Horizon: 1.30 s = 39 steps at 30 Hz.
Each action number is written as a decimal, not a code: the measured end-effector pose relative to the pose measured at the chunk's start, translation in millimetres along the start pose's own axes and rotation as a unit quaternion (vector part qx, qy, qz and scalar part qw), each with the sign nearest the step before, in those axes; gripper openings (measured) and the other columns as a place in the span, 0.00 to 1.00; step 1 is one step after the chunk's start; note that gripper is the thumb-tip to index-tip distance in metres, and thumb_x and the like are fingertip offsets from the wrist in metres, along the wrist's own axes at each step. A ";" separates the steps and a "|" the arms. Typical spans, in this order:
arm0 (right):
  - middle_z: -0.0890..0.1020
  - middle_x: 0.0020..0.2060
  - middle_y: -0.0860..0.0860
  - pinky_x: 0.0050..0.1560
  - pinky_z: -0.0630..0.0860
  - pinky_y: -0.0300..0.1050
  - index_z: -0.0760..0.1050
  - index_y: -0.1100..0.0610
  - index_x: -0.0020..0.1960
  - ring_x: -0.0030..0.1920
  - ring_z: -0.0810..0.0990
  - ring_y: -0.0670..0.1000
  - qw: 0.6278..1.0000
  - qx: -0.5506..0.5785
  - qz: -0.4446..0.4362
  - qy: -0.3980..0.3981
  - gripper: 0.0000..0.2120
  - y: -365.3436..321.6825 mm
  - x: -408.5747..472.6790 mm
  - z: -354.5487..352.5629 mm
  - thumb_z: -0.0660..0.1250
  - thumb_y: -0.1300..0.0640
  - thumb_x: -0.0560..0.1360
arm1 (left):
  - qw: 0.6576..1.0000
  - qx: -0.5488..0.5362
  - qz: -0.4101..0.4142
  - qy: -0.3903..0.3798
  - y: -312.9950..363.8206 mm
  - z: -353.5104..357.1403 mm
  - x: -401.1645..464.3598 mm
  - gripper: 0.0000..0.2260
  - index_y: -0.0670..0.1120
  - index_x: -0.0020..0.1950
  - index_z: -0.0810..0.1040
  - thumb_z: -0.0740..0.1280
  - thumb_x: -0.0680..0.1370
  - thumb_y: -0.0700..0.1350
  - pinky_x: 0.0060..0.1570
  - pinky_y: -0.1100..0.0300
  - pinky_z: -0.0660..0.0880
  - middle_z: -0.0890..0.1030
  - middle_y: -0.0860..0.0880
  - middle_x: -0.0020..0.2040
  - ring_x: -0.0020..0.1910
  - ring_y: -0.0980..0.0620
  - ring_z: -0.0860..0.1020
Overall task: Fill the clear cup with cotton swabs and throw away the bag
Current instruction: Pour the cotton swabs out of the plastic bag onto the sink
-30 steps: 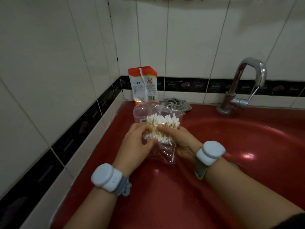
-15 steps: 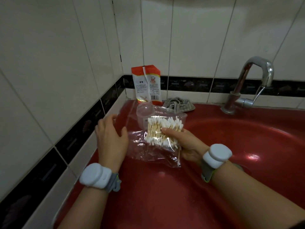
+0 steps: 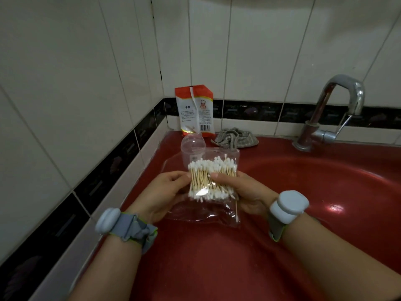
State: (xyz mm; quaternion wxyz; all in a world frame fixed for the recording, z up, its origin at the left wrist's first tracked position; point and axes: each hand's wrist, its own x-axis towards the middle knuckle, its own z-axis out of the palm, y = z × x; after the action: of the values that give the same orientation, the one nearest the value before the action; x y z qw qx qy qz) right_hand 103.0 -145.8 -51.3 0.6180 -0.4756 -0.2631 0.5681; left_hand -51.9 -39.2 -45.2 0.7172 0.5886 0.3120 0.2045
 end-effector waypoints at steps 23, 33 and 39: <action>0.83 0.47 0.60 0.50 0.80 0.50 0.77 0.64 0.55 0.45 0.83 0.56 0.999 -0.033 0.000 0.006 0.14 -0.7 10.8 7.0 0.68 0.59 0.73 | 0.976 -0.161 -0.108 -0.103 -6.5 9.4 8.6 0.21 0.37 0.65 0.73 0.66 0.74 0.43 0.63 0.48 0.72 0.76 0.36 0.63 0.63 0.39 0.75; 0.83 0.52 0.59 0.56 0.77 0.51 0.76 0.63 0.61 0.53 0.82 0.56 0.992 -0.114 0.037 0.025 0.33 -15.4 17.0 14.6 0.66 0.39 0.67 | 0.932 -0.314 -0.159 -0.093 -10.6 -0.3 21.2 0.35 0.42 0.69 0.70 0.49 0.76 0.68 0.62 0.48 0.72 0.75 0.39 0.66 0.65 0.40 0.73; 0.83 0.47 0.58 0.53 0.78 0.49 0.76 0.64 0.56 0.45 0.82 0.54 0.994 -0.085 0.051 0.041 0.24 -18.1 19.8 16.7 0.58 0.43 0.78 | 0.928 -0.320 -0.130 -0.141 -9.0 7.1 15.4 0.27 0.40 0.69 0.71 0.59 0.77 0.57 0.62 0.42 0.70 0.74 0.37 0.66 0.66 0.39 0.73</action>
State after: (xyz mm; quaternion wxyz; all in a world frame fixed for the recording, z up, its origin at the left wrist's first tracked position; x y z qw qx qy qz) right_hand 101.0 -120.4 -32.7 0.5560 -0.5619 -0.2608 0.5543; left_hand -36.5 -36.1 -56.4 0.9244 0.3047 0.1997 0.1133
